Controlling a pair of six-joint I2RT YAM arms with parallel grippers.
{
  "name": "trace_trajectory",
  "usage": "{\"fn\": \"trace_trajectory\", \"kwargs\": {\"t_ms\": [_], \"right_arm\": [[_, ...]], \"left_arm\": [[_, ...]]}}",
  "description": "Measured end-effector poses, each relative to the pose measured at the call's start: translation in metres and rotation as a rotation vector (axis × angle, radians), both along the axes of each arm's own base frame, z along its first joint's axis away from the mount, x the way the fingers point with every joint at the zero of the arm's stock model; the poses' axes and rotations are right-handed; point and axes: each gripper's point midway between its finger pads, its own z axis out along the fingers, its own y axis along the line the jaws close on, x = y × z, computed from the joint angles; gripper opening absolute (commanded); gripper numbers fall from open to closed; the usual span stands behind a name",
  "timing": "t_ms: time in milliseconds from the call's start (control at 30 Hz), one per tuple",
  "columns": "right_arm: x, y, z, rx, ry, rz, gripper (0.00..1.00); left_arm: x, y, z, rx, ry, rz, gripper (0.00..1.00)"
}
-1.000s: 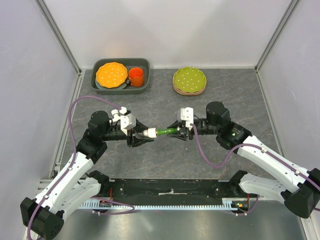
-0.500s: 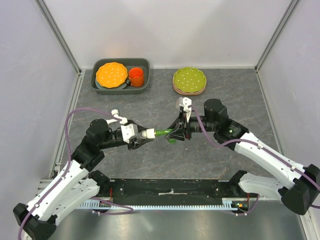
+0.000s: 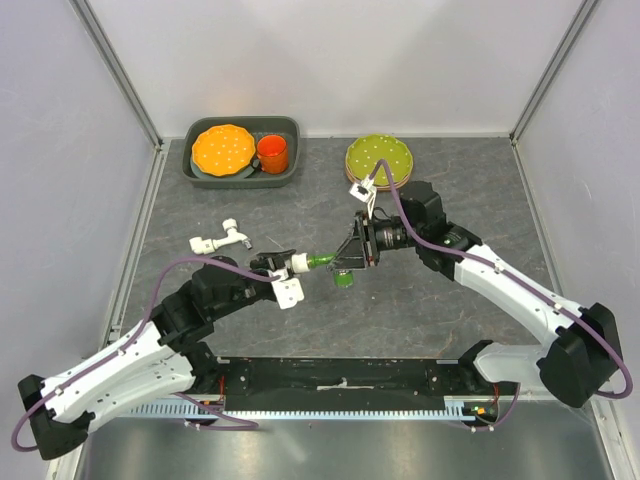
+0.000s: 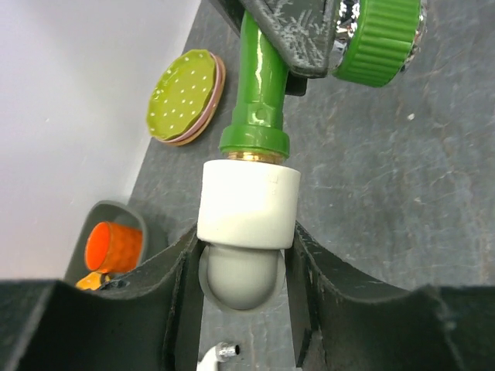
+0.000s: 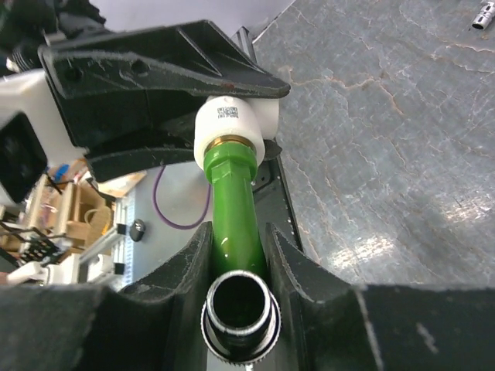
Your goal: Install the water faucets
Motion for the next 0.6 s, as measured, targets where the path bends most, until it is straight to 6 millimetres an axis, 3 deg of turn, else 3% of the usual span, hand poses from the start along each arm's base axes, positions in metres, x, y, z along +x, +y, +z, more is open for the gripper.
{"fn": "trace_trajectory", "kwargs": {"t_ms": [67, 100, 200, 367, 600], "right_arm": [[0.004, 0.001, 0.001, 0.009, 0.043, -0.01, 0.0], [0.005, 0.002, 0.001, 0.012, 0.059, -0.014, 0.0], [0.008, 0.005, 0.002, 0.021, 0.079, -0.022, 0.0], [0.017, 0.008, 0.009, 0.043, 0.035, -0.052, 0.0], [0.022, 0.007, 0.006, 0.034, -0.009, -0.062, 0.0]], "left_arm": [[0.004, 0.002, -0.001, 0.019, -0.033, 0.026, 0.38], [0.006, 0.003, -0.001, 0.026, -0.047, 0.038, 0.54], [0.008, 0.005, 0.0, 0.023, -0.071, 0.059, 0.72], [0.003, 0.003, 0.012, -0.038, -0.074, 0.05, 0.83], [0.001, 0.003, 0.012, -0.083, -0.006, 0.077, 0.82]]}}
